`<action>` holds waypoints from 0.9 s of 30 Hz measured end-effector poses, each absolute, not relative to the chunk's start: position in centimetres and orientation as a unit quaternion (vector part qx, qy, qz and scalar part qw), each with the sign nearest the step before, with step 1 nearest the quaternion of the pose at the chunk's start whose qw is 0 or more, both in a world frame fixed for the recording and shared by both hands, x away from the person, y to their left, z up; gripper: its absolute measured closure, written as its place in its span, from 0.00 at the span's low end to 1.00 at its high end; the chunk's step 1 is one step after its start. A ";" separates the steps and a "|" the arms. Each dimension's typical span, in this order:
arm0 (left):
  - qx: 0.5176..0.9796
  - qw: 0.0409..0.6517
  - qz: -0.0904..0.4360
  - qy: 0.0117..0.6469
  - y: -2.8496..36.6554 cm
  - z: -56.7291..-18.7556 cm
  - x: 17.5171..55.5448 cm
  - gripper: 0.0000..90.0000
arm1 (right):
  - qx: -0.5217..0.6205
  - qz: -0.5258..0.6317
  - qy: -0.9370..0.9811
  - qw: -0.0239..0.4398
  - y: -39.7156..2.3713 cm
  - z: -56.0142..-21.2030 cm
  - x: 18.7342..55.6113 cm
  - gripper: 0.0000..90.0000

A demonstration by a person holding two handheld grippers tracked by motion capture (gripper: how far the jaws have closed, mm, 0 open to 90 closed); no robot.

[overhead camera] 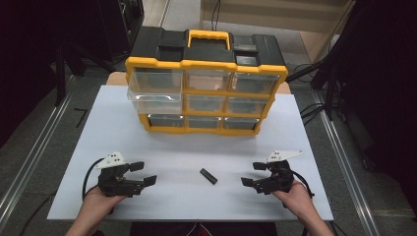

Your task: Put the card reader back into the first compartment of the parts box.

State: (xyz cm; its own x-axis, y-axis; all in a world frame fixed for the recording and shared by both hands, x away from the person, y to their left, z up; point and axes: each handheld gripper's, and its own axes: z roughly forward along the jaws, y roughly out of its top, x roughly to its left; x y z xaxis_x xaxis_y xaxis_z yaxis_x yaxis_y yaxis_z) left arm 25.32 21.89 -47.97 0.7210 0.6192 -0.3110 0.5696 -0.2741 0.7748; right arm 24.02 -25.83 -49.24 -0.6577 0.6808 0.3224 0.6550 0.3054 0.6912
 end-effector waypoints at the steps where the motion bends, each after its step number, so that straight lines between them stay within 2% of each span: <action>1: 0.797 0.474 0.026 0.374 21.9 -48.0 25.3 0.25 | 0.411 0.421 0.808 0.015 -25.7 -49.1 24.0 0.15; 10: 0.782 0.479 0.026 0.398 22.4 -48.0 25.5 0.25 | 0.386 0.432 0.815 0.018 -24.2 -47.5 25.0 0.15; 27: 0.791 0.474 0.033 0.384 22.2 -48.0 25.3 0.25 | 0.381 0.437 0.815 0.016 -22.1 -46.9 26.6 0.16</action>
